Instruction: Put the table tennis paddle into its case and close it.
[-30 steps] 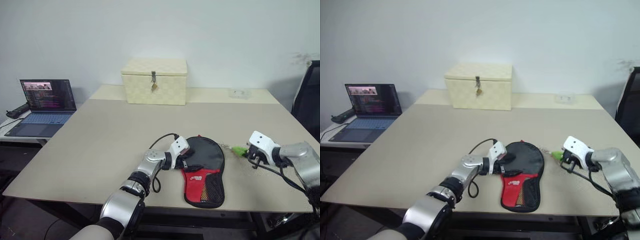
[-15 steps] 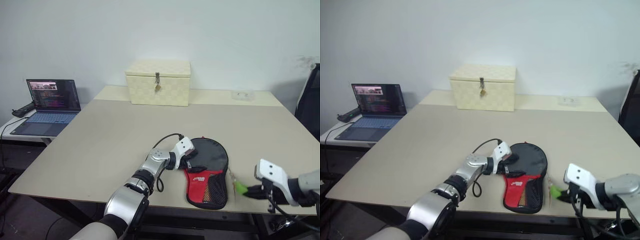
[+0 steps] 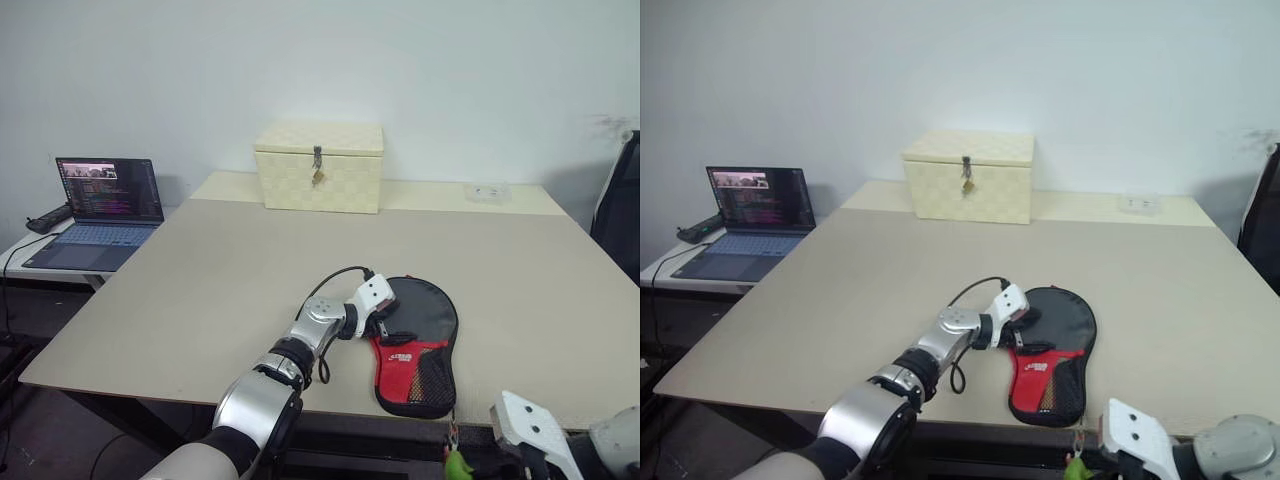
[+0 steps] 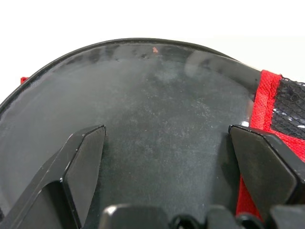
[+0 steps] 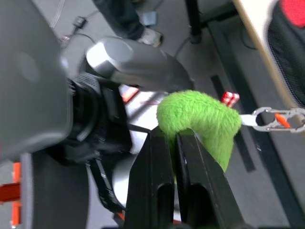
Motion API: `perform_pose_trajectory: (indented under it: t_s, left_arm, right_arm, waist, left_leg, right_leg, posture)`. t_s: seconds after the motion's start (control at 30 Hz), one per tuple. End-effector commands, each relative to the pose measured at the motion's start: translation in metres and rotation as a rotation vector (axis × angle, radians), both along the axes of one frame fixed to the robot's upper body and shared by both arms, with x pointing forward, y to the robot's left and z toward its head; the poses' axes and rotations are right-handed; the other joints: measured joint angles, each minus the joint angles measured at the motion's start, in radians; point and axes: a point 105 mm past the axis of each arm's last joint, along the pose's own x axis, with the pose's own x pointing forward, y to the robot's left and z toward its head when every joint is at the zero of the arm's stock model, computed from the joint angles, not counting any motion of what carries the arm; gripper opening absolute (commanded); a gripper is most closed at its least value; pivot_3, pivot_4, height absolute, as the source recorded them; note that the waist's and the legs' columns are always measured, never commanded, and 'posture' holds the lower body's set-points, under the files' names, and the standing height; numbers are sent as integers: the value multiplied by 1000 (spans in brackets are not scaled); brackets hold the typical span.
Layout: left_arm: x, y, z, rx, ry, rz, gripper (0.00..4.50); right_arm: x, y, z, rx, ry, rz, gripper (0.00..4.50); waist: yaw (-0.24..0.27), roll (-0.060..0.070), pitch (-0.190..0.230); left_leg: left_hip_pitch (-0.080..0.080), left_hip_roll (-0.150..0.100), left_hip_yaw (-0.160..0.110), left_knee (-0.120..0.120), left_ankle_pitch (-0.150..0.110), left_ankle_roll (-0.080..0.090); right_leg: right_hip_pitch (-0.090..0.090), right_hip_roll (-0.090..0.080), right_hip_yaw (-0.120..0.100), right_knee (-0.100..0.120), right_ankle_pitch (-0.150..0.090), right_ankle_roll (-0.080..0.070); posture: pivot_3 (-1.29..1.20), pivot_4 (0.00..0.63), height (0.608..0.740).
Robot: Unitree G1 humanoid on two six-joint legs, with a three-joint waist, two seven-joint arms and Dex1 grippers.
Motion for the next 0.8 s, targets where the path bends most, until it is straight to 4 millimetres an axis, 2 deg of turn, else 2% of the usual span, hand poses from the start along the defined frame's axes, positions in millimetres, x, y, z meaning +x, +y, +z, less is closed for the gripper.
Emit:
perform_pose_trajectory:
  t_s: [0.03, 0.23, 0.33, 0.47, 0.57, 0.73, 0.8]
  left_arm:
    - [-7, -4, -20, 82, 34, -8, 4500]
    - [-8, -6, -18, 76, 30, -10, 4500]
    - [-6, -3, -16, 67, 27, -11, 4500]
    - [0, 8, -7, 27, 27, 9, 4500]
    - [7, 21, 4, 2, 6, 23, 4500]
    - [15, 53, 34, -125, -26, 28, 4500]
    - [16, 86, 55, -207, -68, 62, 4500]
  right_arm:
    - [-16, 22, 5, 73, 38, 94, 36]
    - [9, 20, 5, 26, -59, 15, 36]
    - [18, 14, 14, 46, -67, -13, 702]
    - [39, 8, 35, 94, -121, -79, 2080]
    - [51, 3, 48, 131, -153, -126, 2080]
    - [98, -12, 65, 157, -325, -245, 2080]
    - [125, -23, 73, 177, -416, -294, 2080]
  waist:
    - [0, -1, 0]
    - [1, -2, 0]
    - [0, -2, 0]
    - [-2, -2, 0]
    - [-4, -3, 1]
    - [-31, -2, 2]
    - [-39, -1, 4]
  left_leg:
    - [0, 0, 0, 0, 0, 0]
    - [0, 0, 0, 0, 0, 0]
    - [0, 0, -1, -1, 0, 0]
    - [0, 0, -1, -1, -1, 3]
    - [0, 1, -1, -1, -2, 3]
    - [-5, 2, 1, -2, -2, 3]
    - [-5, 2, 1, -3, -2, 4]
  right_leg:
    - [0, 0, 0, 0, 0, 0]
    - [1, -1, 0, -2, 0, 0]
    - [3, -1, -1, -7, 1, 2]
    - [4, -1, 3, -9, 3, 5]
    - [2, -1, 4, -9, 3, 5]
    - [-5, 0, 6, -7, 4, 3]
    - [-6, 0, 6, -7, 5, 2]
  posture:
    - [0, 150, 740]
    - [0, 150, 740]
    - [0, 150, 740]
    - [0, 150, 740]
    - [0, 150, 740]
    - [0, 150, 740]
    - [0, 150, 740]
